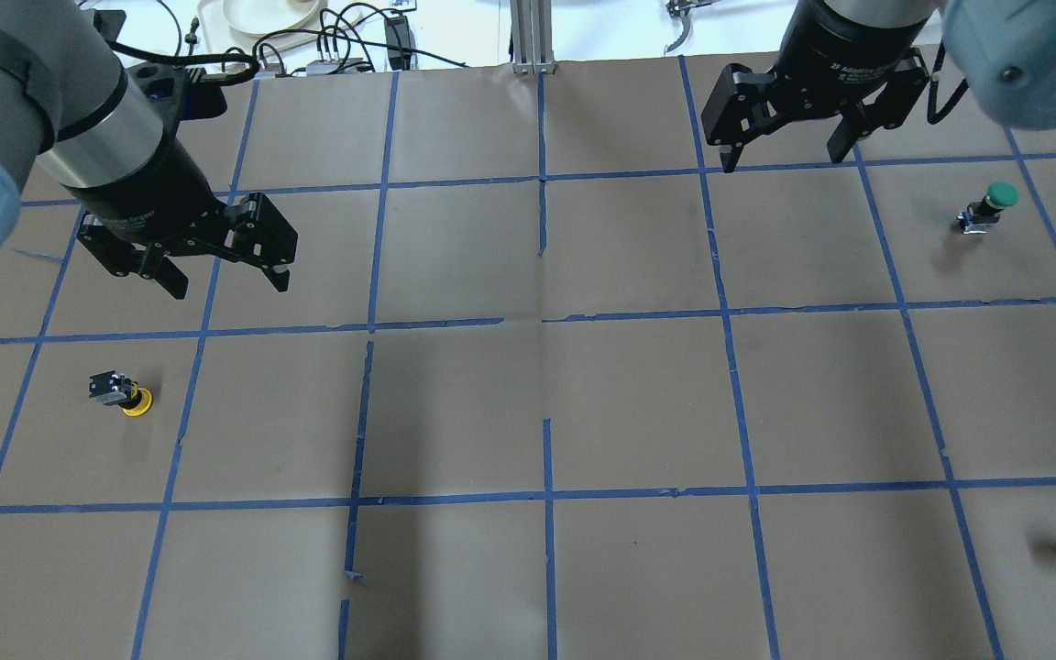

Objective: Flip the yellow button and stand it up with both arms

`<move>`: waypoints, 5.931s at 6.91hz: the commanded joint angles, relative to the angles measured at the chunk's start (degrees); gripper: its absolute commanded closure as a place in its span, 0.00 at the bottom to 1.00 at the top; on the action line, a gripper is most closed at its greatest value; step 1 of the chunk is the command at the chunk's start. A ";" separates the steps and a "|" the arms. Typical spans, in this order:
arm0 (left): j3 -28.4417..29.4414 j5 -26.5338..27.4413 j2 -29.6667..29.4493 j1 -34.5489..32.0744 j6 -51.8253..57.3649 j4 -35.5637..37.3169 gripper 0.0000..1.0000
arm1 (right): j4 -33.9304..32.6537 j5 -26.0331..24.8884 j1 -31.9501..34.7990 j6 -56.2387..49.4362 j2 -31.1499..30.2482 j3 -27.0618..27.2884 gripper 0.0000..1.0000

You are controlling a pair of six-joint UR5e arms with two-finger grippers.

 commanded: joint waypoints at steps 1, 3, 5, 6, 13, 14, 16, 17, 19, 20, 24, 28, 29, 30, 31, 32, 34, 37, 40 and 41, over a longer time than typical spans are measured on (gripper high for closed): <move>-0.26 0.19 0.48 -0.25 0.09 -0.45 0.00 | 0.00 -0.65 0.00 -2.32 -0.01 0.01 0.00; -0.27 0.10 0.48 -0.25 0.52 -0.62 0.00 | -1.04 -1.09 0.00 2.38 0.08 0.01 0.00; -0.27 -0.07 0.66 -0.25 0.53 -0.71 0.00 | -0.88 -0.91 0.26 4.09 0.08 0.10 0.00; -0.27 -0.16 0.92 -0.25 0.53 -1.32 0.00 | -0.96 -1.09 1.48 4.09 0.08 0.10 0.00; -0.35 0.45 -0.13 0.02 0.61 -2.30 0.00 | -0.88 -0.91 1.76 3.57 0.34 0.27 0.00; -0.35 0.46 -0.05 0.02 0.61 -2.21 0.00 | -0.88 -0.91 1.76 3.57 0.43 0.27 0.00; -0.27 -0.15 0.39 -0.07 0.53 -2.38 0.00 | -0.96 -0.83 1.76 3.65 0.43 0.27 0.00; -0.18 0.28 0.31 -0.07 0.27 -2.21 0.00 | -0.88 -0.74 1.76 3.57 0.60 0.27 0.00; -0.18 0.46 0.48 0.98 0.70 -2.21 0.00 | -0.88 -0.48 1.76 3.57 0.95 0.27 0.00; -0.35 1.15 0.31 2.12 0.96 -2.21 0.00 | -0.88 -0.39 1.76 3.57 0.96 0.27 0.00; -0.44 2.39 -3.38 10.35 23.13 -1.15 0.00 | -0.88 -0.30 1.76 3.48 0.78 0.27 0.00; -2.19 8.08 -6.18 26.35 60.03 3.29 0.01 | -0.88 -0.21 1.76 3.39 0.78 0.27 0.00; -3.24 9.76 -7.42 28.65 68.47 7.42 0.01 | -0.88 -0.21 1.76 3.39 0.78 0.27 0.00; -4.65 9.86 -8.12 30.24 75.34 9.81 0.01 | -0.88 -0.12 1.76 3.48 0.78 0.27 0.00; -6.40 9.95 -8.57 30.86 80.63 10.44 0.01 | -0.79 -0.12 1.76 3.48 0.78 0.27 0.00; -8.59 9.95 -9.01 31.04 85.21 12.62 0.01 | -0.79 -0.12 1.76 3.48 0.69 0.27 0.00; -16.57 9.95 -9.80 31.13 92.86 26.10 0.01 | -0.87 -0.12 1.76 3.48 0.69 0.27 0.00; -22.23 9.16 -13.65 31.13 95.18 36.90 0.01 | -0.88 -0.12 1.76 3.48 0.78 0.27 0.00; -22.41 8.98 -16.47 31.13 99.57 40.85 0.02 | -0.79 -0.12 1.85 3.57 0.87 0.27 0.00; -22.24 8.89 -16.92 31.04 99.84 40.94 0.04 | -0.87 -0.03 1.85 3.57 0.87 0.27 0.00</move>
